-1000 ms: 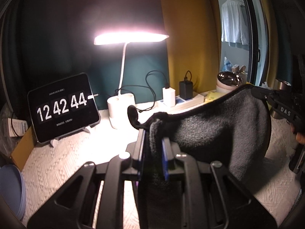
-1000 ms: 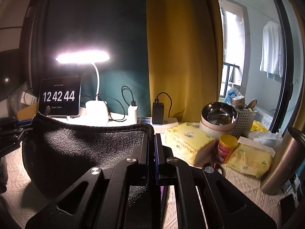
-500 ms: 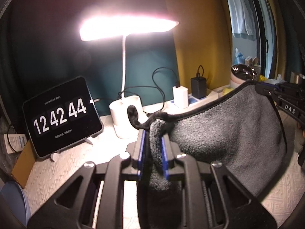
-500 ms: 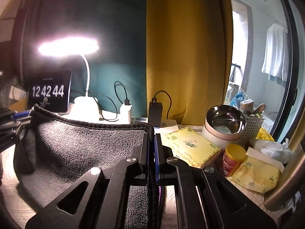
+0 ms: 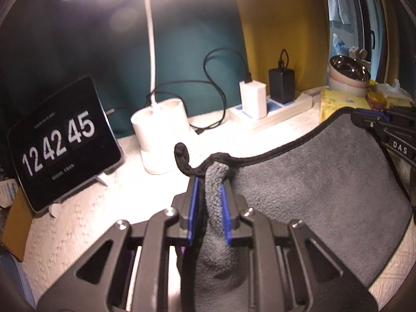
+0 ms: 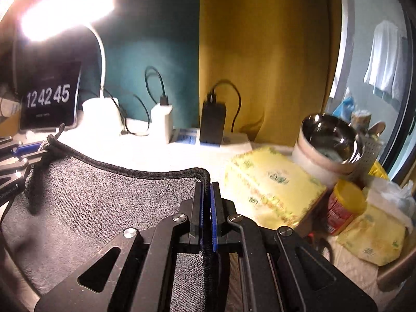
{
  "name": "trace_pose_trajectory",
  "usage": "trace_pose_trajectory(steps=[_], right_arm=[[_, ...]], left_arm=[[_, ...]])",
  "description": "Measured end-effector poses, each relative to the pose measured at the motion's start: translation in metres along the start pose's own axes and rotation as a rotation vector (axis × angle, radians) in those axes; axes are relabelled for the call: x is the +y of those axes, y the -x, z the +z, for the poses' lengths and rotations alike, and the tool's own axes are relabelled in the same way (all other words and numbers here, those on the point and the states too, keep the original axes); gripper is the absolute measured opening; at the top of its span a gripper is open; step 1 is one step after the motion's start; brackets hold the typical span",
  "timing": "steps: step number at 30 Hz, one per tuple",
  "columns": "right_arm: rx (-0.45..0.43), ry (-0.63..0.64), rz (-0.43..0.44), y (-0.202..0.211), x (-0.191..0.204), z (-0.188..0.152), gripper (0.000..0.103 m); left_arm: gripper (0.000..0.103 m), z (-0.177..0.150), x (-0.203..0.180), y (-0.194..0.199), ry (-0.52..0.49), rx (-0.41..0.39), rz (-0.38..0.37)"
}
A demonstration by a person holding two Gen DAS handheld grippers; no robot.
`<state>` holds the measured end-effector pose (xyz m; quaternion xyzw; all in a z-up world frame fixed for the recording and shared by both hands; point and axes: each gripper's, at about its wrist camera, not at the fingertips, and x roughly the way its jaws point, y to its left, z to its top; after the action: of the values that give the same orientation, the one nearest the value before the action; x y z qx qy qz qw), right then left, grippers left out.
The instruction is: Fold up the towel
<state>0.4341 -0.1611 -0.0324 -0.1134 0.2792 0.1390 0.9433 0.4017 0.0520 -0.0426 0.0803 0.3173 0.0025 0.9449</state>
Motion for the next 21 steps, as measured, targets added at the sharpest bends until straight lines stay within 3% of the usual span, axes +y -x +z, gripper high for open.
trace_pose_trajectory(steps=[9, 14, 21], right_arm=[[0.137, -0.011, 0.017, -0.027, -0.002, -0.002, 0.005], [0.207, -0.019, 0.015, -0.041, -0.003, -0.004, 0.005], [0.273, -0.022, 0.015, -0.054, -0.002, -0.007, 0.006]], left_arm=[[0.019, -0.005, 0.001, -0.024, 0.005, 0.089, -0.023], [0.019, -0.008, 0.001, -0.048, 0.011, 0.210, -0.035], [0.024, -0.010, 0.005, -0.052, 0.024, 0.224, -0.046]])
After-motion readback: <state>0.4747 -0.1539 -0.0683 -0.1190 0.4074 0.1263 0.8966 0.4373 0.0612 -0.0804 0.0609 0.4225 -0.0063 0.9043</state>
